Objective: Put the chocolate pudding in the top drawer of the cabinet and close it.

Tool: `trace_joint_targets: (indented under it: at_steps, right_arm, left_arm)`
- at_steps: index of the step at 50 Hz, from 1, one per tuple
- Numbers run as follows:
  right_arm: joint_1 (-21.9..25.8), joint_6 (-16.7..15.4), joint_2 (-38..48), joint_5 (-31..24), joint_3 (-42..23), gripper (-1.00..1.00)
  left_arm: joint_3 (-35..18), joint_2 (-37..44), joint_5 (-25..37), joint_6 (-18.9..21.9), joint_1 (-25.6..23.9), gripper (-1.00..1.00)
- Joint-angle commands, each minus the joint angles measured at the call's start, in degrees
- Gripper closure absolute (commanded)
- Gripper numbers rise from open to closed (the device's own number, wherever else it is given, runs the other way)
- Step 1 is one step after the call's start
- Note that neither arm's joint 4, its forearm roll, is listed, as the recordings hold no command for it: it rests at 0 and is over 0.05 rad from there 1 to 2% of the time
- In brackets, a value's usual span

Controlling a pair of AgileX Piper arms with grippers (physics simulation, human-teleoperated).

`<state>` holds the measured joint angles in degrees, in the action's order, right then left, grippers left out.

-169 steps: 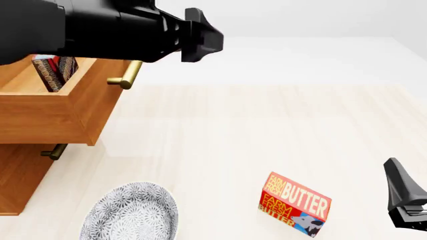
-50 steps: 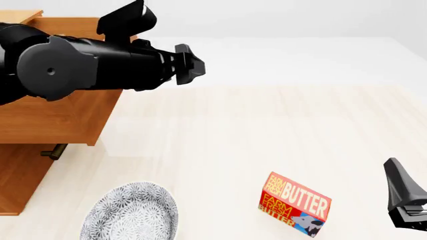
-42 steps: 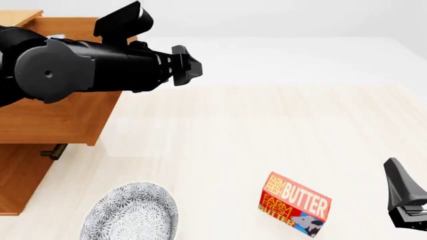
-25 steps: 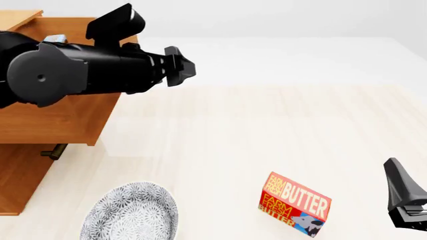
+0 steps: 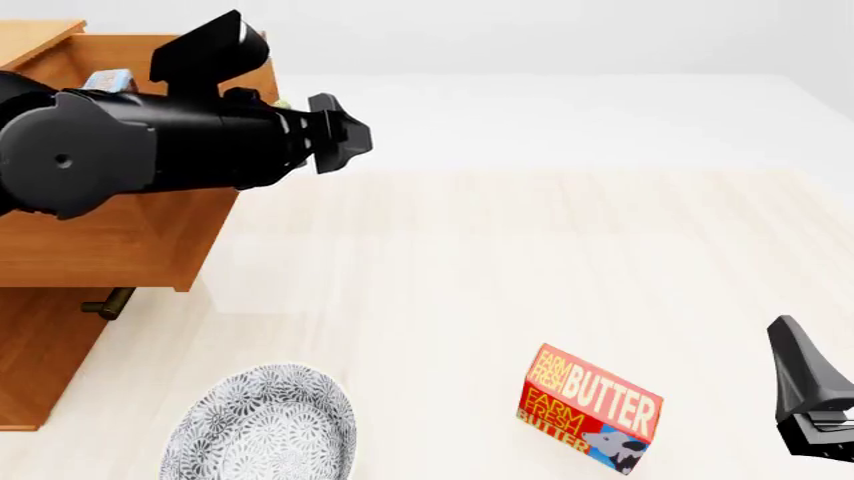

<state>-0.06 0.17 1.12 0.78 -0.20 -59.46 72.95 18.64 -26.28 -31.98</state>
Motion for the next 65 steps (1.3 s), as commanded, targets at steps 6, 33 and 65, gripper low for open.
trace_joint_targets:
  at_steps: [6,33,65]
  right_arm:
    - [0.0,0.0,0.0,0.0,0.0,-1.0]
    - [0.0,0.0,0.0,0.0,0.0,-1.0]
    - [0.0,0.0,0.0,0.0,0.0,-1.0]
  left_arm:
    - [0.9,-0.7,0.3,0.7,2.0,-1.0]
    - [2.4,-2.1,0.4,1.7,4.5,-1.0]
    - [4.4,-3.9,0.2,2.0,7.4,-1.0]
